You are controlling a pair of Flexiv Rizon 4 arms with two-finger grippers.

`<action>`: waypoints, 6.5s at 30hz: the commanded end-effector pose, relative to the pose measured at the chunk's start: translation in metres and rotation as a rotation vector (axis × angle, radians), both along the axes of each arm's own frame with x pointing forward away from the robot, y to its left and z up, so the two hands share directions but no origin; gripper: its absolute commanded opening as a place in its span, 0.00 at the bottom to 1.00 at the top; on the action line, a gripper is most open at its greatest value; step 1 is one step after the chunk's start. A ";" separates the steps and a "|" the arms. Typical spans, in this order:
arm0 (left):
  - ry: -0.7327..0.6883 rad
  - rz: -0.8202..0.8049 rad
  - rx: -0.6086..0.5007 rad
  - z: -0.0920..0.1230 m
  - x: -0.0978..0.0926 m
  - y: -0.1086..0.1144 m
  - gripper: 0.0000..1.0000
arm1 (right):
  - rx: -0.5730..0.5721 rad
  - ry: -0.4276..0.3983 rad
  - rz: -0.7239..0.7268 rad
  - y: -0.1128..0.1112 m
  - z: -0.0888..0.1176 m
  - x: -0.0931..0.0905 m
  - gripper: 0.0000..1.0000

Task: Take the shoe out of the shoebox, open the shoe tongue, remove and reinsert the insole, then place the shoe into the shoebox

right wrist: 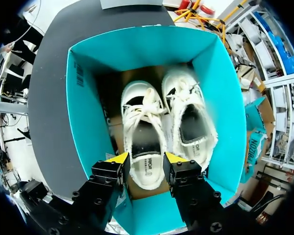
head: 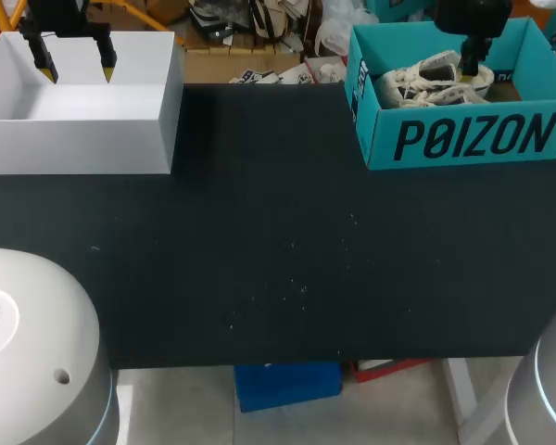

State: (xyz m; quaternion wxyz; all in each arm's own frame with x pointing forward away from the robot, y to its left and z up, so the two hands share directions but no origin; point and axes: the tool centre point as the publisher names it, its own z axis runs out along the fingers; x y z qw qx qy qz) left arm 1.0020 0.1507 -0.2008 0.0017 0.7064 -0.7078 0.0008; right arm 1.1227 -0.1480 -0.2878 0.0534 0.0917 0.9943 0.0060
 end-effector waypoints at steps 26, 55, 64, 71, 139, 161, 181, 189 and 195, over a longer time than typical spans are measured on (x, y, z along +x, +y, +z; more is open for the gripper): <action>0.001 0.001 0.002 0.001 -0.001 -0.001 1.00 | 0.003 0.047 0.027 -0.007 -0.074 0.039 0.30; 0.001 0.001 0.002 0.001 -0.001 -0.001 1.00 | -0.036 0.048 0.036 -0.014 -0.086 0.032 0.00; 0.001 0.001 0.002 0.001 -0.001 -0.001 1.00 | -0.022 0.055 0.038 -0.024 -0.021 0.020 0.00; 0.001 0.001 0.002 0.001 -0.001 -0.001 1.00 | -0.032 0.017 0.041 -0.034 0.039 0.022 0.00; 0.001 0.001 0.002 0.001 -0.001 -0.001 1.00 | 0.012 0.136 0.153 0.359 -0.087 -0.264 0.00; 0.001 0.001 0.002 0.001 -0.001 -0.001 1.00 | 0.476 -0.073 0.213 0.294 0.010 -0.290 1.00; 0.001 0.001 0.002 0.001 -0.001 -0.001 1.00 | 0.530 -0.058 0.240 0.282 0.014 -0.288 1.00; 0.001 0.001 0.002 0.001 -0.001 -0.001 1.00 | 0.530 -0.058 0.240 0.282 0.014 -0.288 1.00; 0.001 0.001 0.002 0.001 -0.001 -0.001 1.00 | 0.570 -0.095 0.232 0.276 0.013 -0.291 1.00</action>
